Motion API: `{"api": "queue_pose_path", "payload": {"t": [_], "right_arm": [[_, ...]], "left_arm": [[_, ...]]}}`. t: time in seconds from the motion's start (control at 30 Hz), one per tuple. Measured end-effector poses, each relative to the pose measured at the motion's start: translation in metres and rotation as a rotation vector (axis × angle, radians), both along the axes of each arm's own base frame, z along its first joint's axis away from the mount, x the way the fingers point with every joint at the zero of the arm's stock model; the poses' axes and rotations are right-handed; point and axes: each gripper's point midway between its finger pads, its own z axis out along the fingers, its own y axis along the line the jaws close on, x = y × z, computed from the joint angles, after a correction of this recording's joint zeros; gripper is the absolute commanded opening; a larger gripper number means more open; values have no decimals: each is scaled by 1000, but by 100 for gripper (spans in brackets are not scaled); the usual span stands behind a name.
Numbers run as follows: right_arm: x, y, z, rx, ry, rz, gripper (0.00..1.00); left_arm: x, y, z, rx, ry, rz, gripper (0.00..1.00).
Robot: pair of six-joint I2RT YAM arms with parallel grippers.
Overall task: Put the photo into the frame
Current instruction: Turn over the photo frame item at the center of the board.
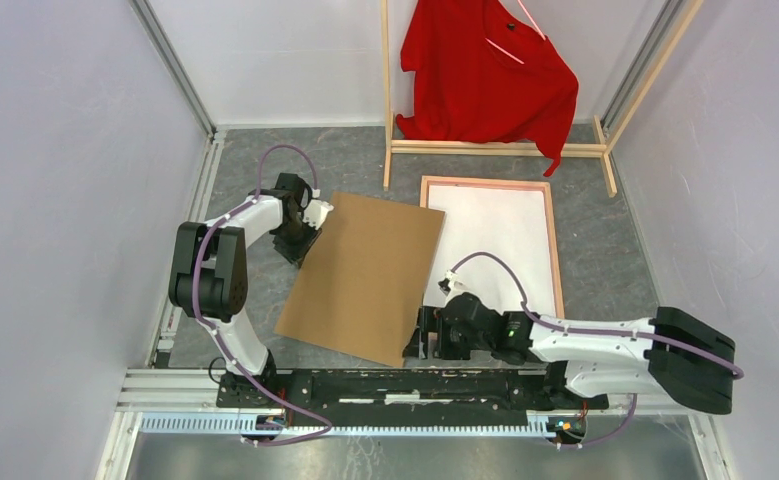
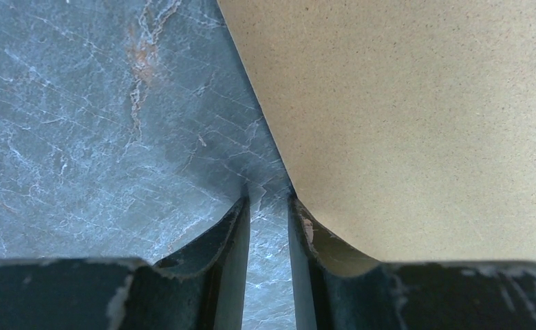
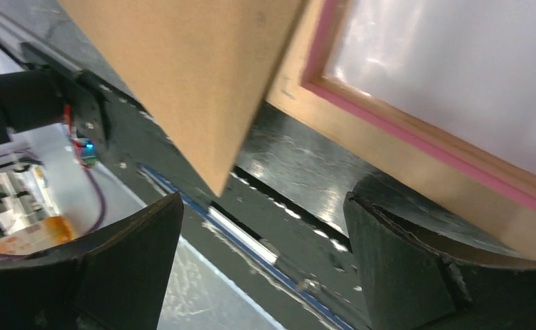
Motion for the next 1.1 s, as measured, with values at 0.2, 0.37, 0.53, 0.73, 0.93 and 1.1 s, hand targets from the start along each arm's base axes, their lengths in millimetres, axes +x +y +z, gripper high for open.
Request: {"api": "queue_pose_path", "payload": {"t": [0.2, 0.37, 0.53, 0.73, 0.93, 1.1], "right_arm": [[-5, 27, 1, 84, 26, -1, 91], [-4, 46, 1, 143, 39, -28, 85], [2, 52, 0, 193, 32, -91, 74], [13, 55, 8, 250, -8, -149, 65], [15, 54, 15, 328, -33, -160, 58], [18, 60, 29, 389, -56, -163, 39]], "left_arm": [[-1, -2, 0, -12, 3, -2, 35], [-1, -3, 0, -14, 3, -3, 35], [-1, -3, 0, -16, 2, -3, 35], [-2, -3, 0, -19, -5, -4, 35], [-2, -3, -1, -21, -5, -5, 35], [-2, -3, -1, -23, -5, -10, 35]]}}
